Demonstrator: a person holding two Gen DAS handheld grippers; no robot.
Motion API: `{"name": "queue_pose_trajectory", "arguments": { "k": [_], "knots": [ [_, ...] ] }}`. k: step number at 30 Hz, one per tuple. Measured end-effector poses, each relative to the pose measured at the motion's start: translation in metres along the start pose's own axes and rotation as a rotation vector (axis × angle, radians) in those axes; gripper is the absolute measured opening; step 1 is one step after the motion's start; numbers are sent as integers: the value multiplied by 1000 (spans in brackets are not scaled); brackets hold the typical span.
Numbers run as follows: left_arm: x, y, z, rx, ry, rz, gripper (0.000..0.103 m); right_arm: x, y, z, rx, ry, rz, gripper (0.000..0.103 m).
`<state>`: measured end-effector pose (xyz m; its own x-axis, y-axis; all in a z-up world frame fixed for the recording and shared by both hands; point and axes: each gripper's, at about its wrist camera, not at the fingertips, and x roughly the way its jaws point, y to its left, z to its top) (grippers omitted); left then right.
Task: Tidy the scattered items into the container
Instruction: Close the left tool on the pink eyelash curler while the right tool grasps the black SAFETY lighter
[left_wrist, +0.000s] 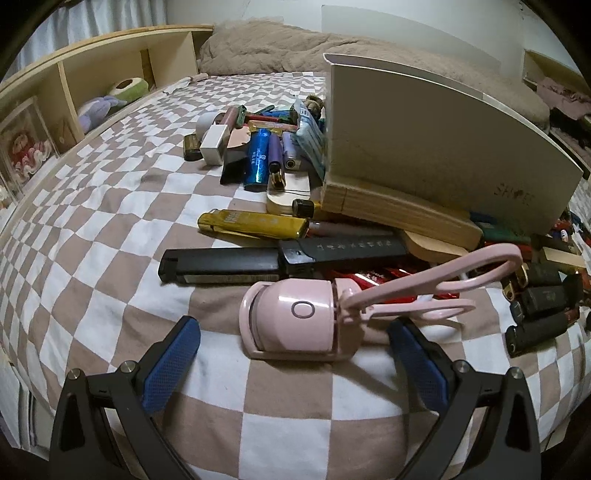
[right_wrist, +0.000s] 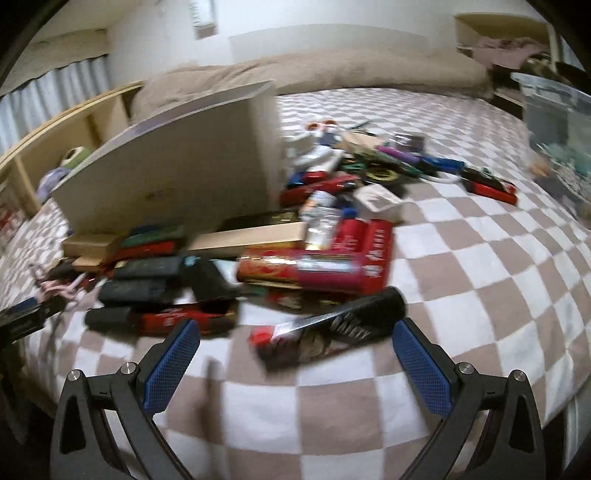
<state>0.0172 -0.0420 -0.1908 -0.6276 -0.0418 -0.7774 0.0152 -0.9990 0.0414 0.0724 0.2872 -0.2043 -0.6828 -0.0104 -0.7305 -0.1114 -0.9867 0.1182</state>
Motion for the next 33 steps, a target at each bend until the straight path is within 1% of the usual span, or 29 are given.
{"name": "queue_pose_trajectory", "arguments": {
  "k": [3, 4, 7, 9, 11, 13, 14, 17, 21, 25, 27, 28, 29, 33],
  "knots": [
    [-2, 1, 0, -1, -4, -2, 97, 0, -3, 2, 4, -14, -37, 103],
    [-3, 0, 0, 0, -7, -3, 94, -1, -4, 2, -4, -20, -50, 103],
    [-5, 0, 0, 8, -12, -9, 86, -2, -5, 6, -67, -20, -74, 103],
    [-7, -1, 0, 16, -15, -16, 80, -4, -6, 9, -111, -14, -56, 103],
    [-8, -3, 0, 33, -18, -23, 68, -3, -10, 13, -132, 16, -8, 103],
    [-9, -3, -1, 35, -18, -30, 60, 0, -15, 15, -128, 37, -5, 103],
    [-10, -2, -1, 31, -18, -31, 59, 1, -18, 14, -115, 49, -3, 103],
    [-11, 0, -1, 14, -17, -40, 58, 4, -23, 11, -61, 64, 0, 103],
    [-12, -1, -1, 13, -18, -41, 58, 3, -12, 8, -61, 53, -27, 103],
    [-13, -1, -3, 13, -19, -44, 58, 6, -3, 4, -78, 49, -90, 103],
    [-14, 0, -3, 9, -19, -48, 58, 7, 0, 3, -92, 47, -126, 98],
    [-14, 1, -4, 5, -18, -51, 58, 7, 1, 4, -104, 41, -137, 88],
    [-14, 2, -4, 2, -18, -54, 58, 6, 1, 3, -111, 37, -141, 84],
    [-14, 2, -4, -4, -18, -57, 58, 4, 0, 2, -110, 34, -137, 84]
  ]
}}
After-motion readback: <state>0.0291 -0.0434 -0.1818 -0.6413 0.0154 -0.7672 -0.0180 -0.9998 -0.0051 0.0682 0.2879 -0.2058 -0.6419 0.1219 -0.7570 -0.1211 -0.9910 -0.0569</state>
